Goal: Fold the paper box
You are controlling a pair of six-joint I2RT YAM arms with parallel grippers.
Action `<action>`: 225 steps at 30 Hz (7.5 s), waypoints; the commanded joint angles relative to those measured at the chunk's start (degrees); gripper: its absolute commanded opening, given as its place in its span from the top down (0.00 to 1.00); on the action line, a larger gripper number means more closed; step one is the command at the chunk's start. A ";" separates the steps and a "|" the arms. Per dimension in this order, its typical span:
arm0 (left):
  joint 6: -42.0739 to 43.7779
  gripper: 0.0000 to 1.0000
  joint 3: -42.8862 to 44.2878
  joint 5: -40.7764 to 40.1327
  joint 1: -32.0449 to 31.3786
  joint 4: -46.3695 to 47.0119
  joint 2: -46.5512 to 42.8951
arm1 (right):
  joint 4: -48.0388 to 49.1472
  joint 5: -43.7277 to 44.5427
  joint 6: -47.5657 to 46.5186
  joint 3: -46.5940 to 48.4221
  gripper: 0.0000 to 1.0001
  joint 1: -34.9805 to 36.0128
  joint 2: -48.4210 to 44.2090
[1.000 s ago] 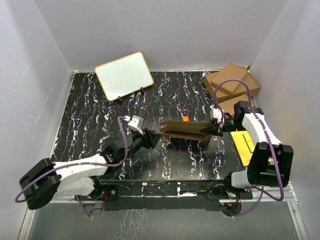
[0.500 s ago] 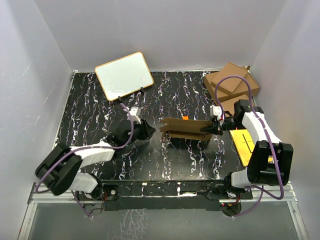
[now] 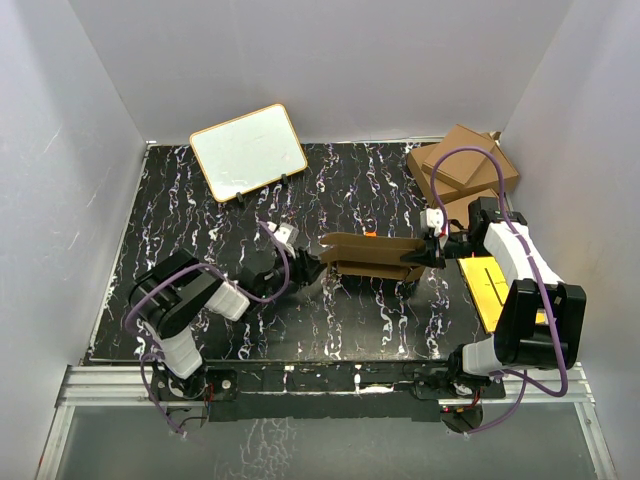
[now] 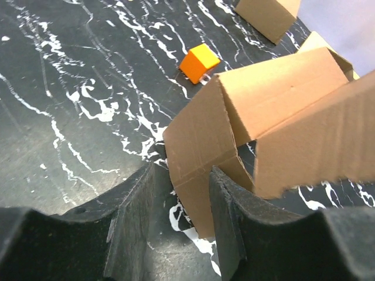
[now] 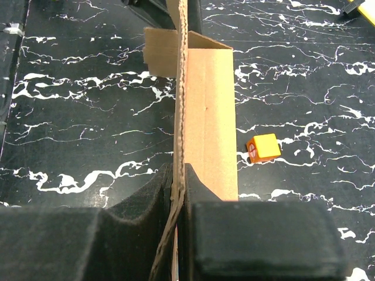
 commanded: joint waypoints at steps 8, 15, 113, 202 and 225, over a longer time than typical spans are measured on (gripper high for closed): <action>7.95 0.57 -1.10 -2.94 -5.33 12.06 2.58 | 4.12 -1.68 4.04 1.96 0.92 -0.26 -0.26; 9.19 0.56 0.06 -6.20 -7.36 13.58 5.81 | 4.03 -2.02 4.10 1.84 0.92 -0.26 -0.44; 18.04 0.48 11.00 -13.17 -8.75 32.62 20.61 | 12.99 -2.11 24.45 4.82 0.92 0.08 4.84; -11.46 0.97 27.24 -7.02 -8.61 -81.28 -17.64 | 33.52 -0.68 69.87 2.70 0.51 6.75 8.14; -16.02 0.95 36.04 -9.96 -8.59 -100.29 -6.90 | 35.63 6.22 65.55 -3.49 0.23 6.42 5.51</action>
